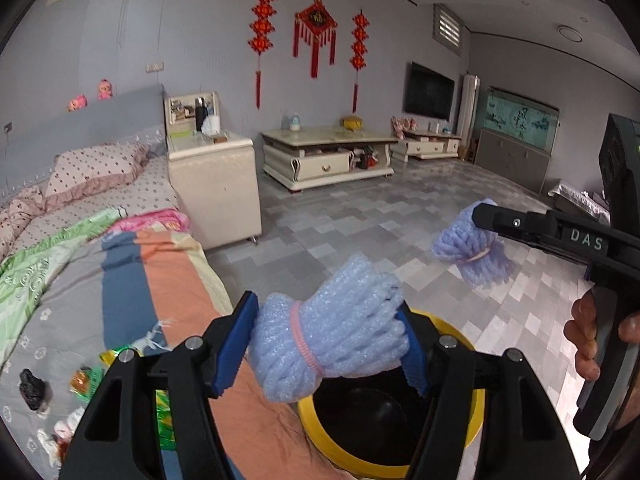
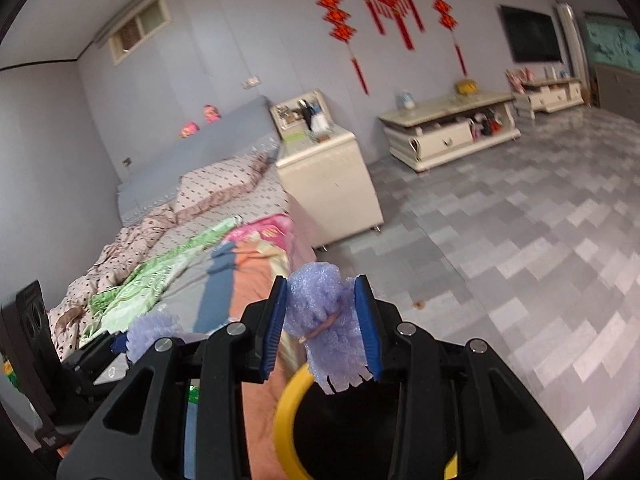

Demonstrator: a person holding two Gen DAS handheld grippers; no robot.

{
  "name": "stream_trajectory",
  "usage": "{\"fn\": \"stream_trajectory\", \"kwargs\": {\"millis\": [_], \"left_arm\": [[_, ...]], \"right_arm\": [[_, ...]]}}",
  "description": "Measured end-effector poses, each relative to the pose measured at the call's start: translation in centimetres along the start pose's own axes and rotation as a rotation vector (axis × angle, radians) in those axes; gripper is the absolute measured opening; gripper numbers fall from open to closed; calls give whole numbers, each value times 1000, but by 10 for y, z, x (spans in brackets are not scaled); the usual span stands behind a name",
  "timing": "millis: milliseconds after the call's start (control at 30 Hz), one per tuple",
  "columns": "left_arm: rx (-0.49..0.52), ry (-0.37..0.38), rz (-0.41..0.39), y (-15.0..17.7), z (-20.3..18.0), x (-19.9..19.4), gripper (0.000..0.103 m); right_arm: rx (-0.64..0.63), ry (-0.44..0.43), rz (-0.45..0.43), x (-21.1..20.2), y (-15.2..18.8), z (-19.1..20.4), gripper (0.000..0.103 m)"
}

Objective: Collect trash
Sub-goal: 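Carry both lavender mesh nets over the yellow-rimmed bin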

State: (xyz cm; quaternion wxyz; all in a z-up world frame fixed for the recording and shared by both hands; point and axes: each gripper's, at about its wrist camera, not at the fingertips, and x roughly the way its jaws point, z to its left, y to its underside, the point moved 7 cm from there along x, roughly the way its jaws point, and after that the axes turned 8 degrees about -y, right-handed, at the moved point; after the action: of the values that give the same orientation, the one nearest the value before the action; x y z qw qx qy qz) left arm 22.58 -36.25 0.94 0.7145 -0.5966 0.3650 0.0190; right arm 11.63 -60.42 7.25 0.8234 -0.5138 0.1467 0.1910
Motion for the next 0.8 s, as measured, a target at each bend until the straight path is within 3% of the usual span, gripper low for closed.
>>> {"fn": "stream_trajectory", "kwargs": {"millis": [467, 800], "left_arm": [[5, 81, 168, 60, -19, 72, 62], [-5, 118, 175, 64, -22, 74, 71]], "right_arm": [[85, 56, 108, 70, 51, -56, 35], [71, 93, 88, 70, 55, -54, 46]]}}
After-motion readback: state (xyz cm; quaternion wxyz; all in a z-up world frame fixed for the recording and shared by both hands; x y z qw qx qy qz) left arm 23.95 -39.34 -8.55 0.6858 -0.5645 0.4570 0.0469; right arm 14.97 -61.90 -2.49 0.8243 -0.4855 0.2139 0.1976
